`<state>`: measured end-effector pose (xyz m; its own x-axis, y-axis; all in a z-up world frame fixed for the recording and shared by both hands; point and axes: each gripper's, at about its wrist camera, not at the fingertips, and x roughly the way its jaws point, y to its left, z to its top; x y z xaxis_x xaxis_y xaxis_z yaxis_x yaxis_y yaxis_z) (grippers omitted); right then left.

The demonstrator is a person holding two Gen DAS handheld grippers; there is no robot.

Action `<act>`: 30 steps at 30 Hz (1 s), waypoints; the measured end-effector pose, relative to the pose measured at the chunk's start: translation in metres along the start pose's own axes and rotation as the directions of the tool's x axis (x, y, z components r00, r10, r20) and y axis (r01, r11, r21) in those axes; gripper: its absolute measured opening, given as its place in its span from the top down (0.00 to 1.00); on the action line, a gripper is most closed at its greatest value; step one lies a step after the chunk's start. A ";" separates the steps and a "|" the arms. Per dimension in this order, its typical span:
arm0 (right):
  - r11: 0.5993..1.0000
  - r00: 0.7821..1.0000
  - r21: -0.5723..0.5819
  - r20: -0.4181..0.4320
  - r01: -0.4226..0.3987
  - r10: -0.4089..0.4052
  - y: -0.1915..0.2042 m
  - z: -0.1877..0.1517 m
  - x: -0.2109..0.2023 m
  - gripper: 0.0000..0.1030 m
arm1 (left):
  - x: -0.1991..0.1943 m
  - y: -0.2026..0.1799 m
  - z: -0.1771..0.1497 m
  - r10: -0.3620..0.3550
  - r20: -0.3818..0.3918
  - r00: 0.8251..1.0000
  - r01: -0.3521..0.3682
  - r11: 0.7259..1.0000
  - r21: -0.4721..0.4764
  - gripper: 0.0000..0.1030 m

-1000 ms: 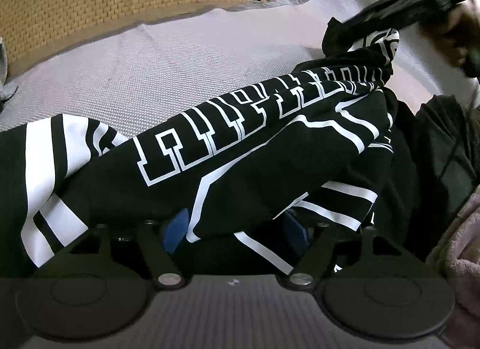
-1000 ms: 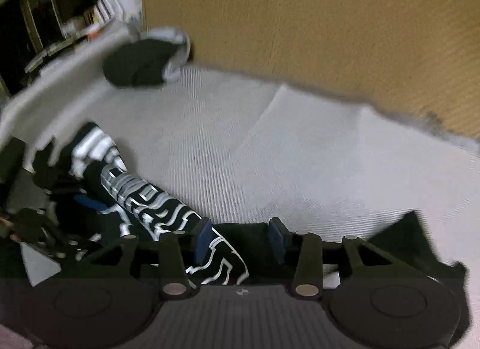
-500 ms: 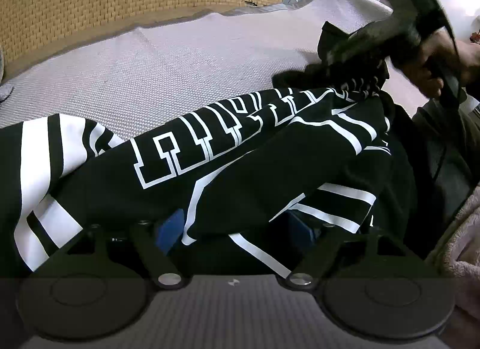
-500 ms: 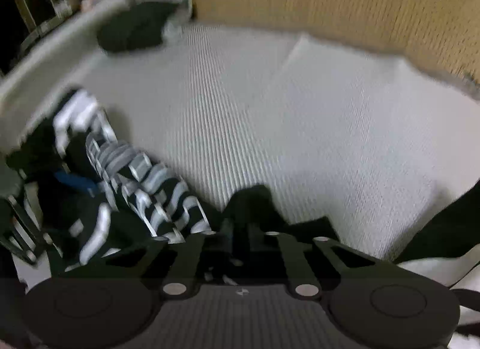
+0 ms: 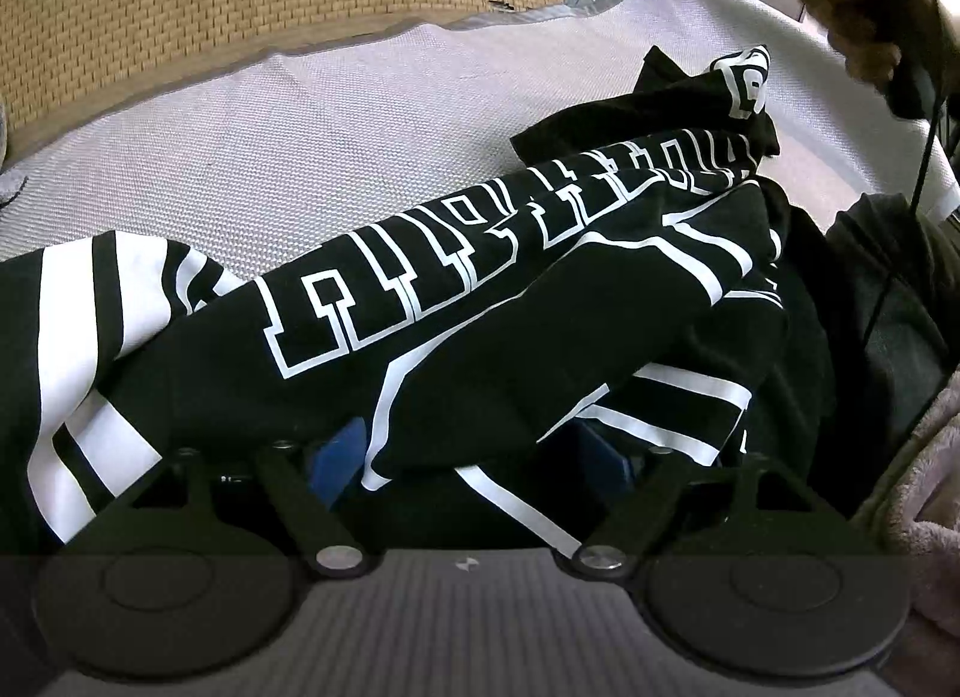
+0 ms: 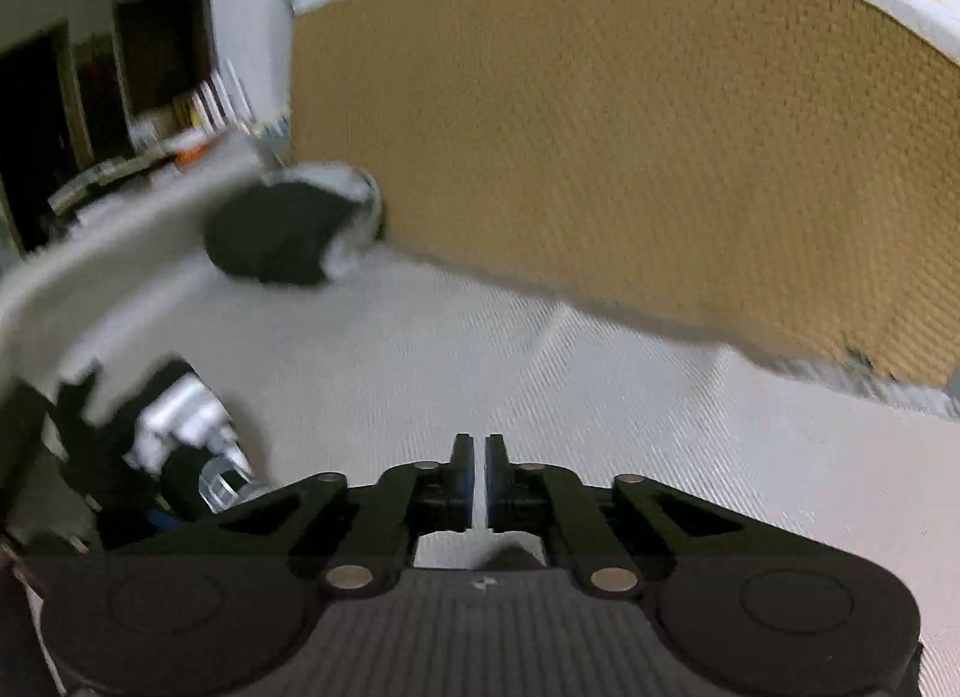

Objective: Fold clothes

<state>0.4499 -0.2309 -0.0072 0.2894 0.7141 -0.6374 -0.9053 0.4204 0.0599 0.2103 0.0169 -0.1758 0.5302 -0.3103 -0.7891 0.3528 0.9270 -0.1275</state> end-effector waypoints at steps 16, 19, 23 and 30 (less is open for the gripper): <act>0.998 0.911 0.058 -0.409 -0.029 0.050 -0.025 -0.031 0.089 0.32 | 0.000 0.001 -0.002 -0.008 0.012 1.000 0.008 1.000 -0.011 0.22; 0.980 0.896 0.188 -0.424 -0.059 0.135 -0.033 -0.040 0.093 0.39 | 0.001 0.001 -0.001 -0.014 0.017 1.000 0.014 1.000 -0.016 0.21; 0.969 0.882 0.229 -0.436 -0.087 0.182 -0.033 -0.050 0.087 0.64 | 0.001 0.000 -0.001 -0.012 0.022 1.000 0.013 1.000 -0.013 0.20; 0.992 0.956 0.089 -0.271 -0.091 0.112 -0.010 -0.037 0.046 0.87 | 0.001 -0.001 -0.002 -0.005 0.026 1.000 0.004 1.000 0.006 0.19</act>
<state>0.4604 -0.2231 -0.0653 0.0912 0.5781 -0.8108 -0.8964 0.4023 0.1859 0.2088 0.0163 -0.1779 0.5484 -0.3200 -0.7725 0.3602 0.9242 -0.1271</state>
